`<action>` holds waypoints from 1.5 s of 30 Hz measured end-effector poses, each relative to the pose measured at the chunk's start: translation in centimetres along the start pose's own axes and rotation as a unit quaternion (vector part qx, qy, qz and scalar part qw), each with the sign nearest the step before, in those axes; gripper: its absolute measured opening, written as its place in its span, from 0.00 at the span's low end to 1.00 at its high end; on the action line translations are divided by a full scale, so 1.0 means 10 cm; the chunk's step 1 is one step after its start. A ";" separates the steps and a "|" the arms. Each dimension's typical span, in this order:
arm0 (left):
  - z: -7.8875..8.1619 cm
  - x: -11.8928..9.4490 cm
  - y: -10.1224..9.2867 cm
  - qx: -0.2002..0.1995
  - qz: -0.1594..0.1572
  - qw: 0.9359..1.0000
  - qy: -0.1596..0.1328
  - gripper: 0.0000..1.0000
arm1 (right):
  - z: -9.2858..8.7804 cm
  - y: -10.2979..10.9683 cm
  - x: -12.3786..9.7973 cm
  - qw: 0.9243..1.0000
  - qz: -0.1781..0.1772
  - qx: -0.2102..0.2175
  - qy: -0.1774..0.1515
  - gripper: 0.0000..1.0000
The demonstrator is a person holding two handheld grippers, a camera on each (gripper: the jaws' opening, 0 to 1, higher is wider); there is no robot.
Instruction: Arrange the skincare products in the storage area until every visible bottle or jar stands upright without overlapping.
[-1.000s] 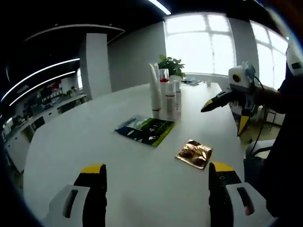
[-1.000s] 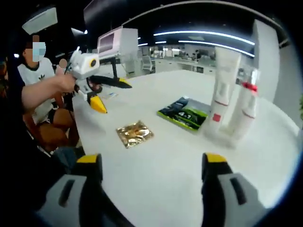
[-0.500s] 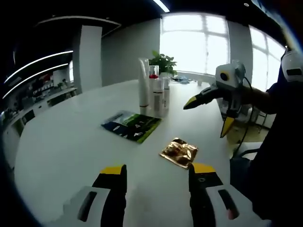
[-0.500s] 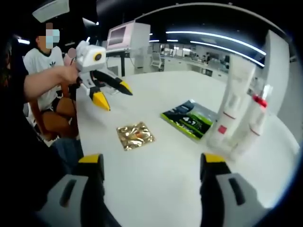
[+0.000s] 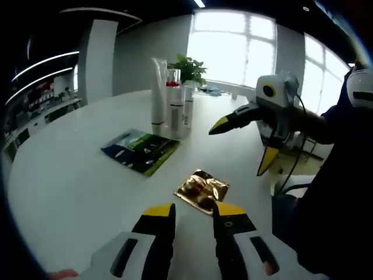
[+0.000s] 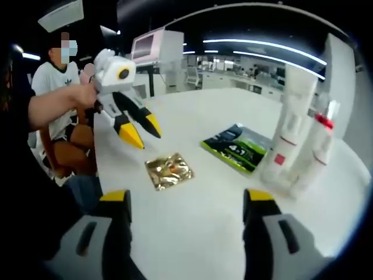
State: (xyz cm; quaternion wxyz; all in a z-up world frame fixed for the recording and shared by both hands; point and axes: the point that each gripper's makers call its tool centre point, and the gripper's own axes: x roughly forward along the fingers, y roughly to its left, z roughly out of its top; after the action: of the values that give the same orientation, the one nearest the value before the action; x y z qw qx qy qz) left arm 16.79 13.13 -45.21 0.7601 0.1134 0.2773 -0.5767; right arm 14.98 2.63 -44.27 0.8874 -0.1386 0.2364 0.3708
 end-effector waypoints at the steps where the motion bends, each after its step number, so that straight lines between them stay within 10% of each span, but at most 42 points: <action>1: -0.01 0.00 0.00 0.000 0.000 1.000 0.001 0.26 | 0.02 0.00 0.01 1.000 0.001 -0.002 -0.004 0.75; 12: -0.07 -0.08 0.02 -0.019 0.010 1.000 -0.002 0.26 | 0.16 0.07 0.27 0.998 0.044 -0.034 -0.043 0.01; 31: -0.14 -0.04 -0.01 -0.048 0.000 0.999 0.010 0.26 | 0.02 0.17 0.52 0.996 0.069 -0.035 -0.033 0.00; 45: -0.13 0.11 -0.10 -0.149 -0.043 0.988 0.024 0.34 | 0.00 0.14 0.53 0.997 0.069 -0.025 -0.040 0.00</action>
State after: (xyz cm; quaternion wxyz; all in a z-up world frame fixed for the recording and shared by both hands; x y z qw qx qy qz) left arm 15.68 12.61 -46.76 0.7362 0.0004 0.3832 -0.5579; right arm 17.23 6.68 -47.17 0.8649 -0.1291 0.2001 0.4419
